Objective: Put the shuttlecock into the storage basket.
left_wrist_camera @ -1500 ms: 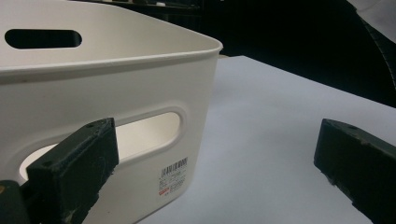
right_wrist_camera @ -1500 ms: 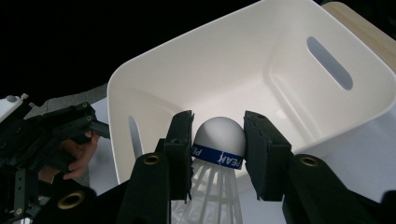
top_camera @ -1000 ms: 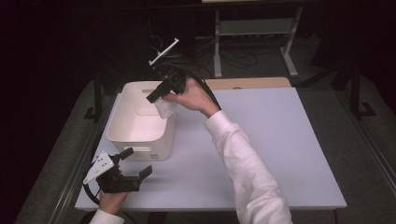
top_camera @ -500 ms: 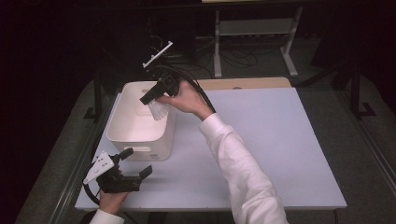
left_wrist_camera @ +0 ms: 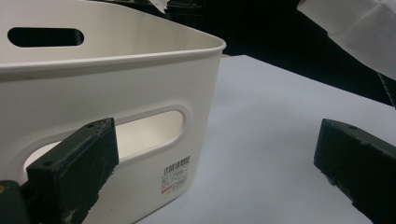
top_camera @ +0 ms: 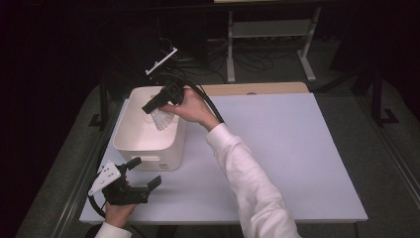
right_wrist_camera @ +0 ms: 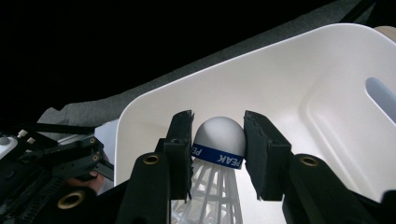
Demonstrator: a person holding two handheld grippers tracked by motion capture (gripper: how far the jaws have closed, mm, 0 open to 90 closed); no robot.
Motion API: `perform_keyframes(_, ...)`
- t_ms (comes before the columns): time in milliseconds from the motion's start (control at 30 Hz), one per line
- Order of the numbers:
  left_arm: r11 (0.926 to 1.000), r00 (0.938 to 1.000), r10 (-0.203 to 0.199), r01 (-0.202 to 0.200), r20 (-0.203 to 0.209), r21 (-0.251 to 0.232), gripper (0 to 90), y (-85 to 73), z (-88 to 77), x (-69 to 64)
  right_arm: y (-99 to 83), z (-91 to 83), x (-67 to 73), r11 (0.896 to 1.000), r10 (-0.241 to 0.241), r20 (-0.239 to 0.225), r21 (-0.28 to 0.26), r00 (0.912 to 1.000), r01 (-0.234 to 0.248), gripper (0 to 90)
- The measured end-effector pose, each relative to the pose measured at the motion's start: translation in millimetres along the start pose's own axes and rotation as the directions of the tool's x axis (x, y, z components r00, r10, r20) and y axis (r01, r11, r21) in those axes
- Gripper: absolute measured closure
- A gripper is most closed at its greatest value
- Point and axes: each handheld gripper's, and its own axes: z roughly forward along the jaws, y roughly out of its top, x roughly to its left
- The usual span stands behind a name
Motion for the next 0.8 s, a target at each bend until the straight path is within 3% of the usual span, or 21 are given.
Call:
perform_keyframes(300,0.9999,0.9999,-0.010,0.010,0.002,-0.011,0.0,-0.1,0.8,-0.6,-0.7,13.8,-3.2,1.000,0.002,-0.024,-0.013,0.9997,-0.003,62.3)
perform_keyframes(400,1.0000,1.0000,-0.005,0.005,0.004,-0.006,0.0,-0.1,0.5,-0.1,-1.7,17.8,-6.1,0.999,0.037,-0.022,-0.017,0.9991,-0.037,62.2)
perform_keyframes(433,1.0000,1.0000,-0.005,0.005,0.004,-0.006,0.0,-0.1,0.6,-0.1,-3.2,21.3,-10.2,0.999,0.034,-0.018,-0.037,0.9992,-0.035,55.5)
perform_keyframes(467,1.0000,1.0000,-0.004,0.004,0.004,-0.005,0.0,-0.1,0.6,-0.1,-3.6,21.6,-11.1,0.998,0.054,-0.025,-0.042,0.9983,-0.055,43.1)
perform_keyframes(500,1.0000,1.0000,-0.005,0.005,0.004,-0.006,0.0,-0.1,0.4,-0.3,-3.6,21.6,-11.1,0.998,0.054,-0.025,-0.042,0.9983,-0.055,43.1)
perform_keyframes(533,1.0000,1.0000,-0.006,0.006,0.002,-0.006,0.0,-0.1,0.1,-0.4,-5.1,20.4,-14.1,0.997,0.055,-0.053,-0.056,0.9971,-0.058,32.4)
perform_keyframes(567,1.0000,1.0000,-0.006,0.006,0.003,-0.005,0.0,-0.1,0.3,-0.3,-5.8,18.2,-13.7,0.996,0.056,-0.051,-0.071,0.9971,-0.060,27.1)
perform_keyframes(667,1.0000,1.0000,-0.003,0.003,0.003,-0.004,0.0,0.0,0.7,-0.5,-7.6,13.0,-13.1,0.994,0.057,-0.046,-0.089,0.9973,-0.061,19.4)
perform_keyframes(700,1.0000,1.0000,-0.001,0.001,0.003,-0.002,0.0,0.0,0.8,-0.7,-9.9,8.1,-13.3,0.994,0.058,-0.026,-0.096,0.9980,-0.060,12.2)
perform_keyframes(800,1.0000,1.0000,0.000,0.000,0.001,-0.001,0.0,0.0,1.0,-0.9,-12.4,3.2,-13.8,0.993,0.058,-0.017,-0.106,0.9982,-0.059,9.1)
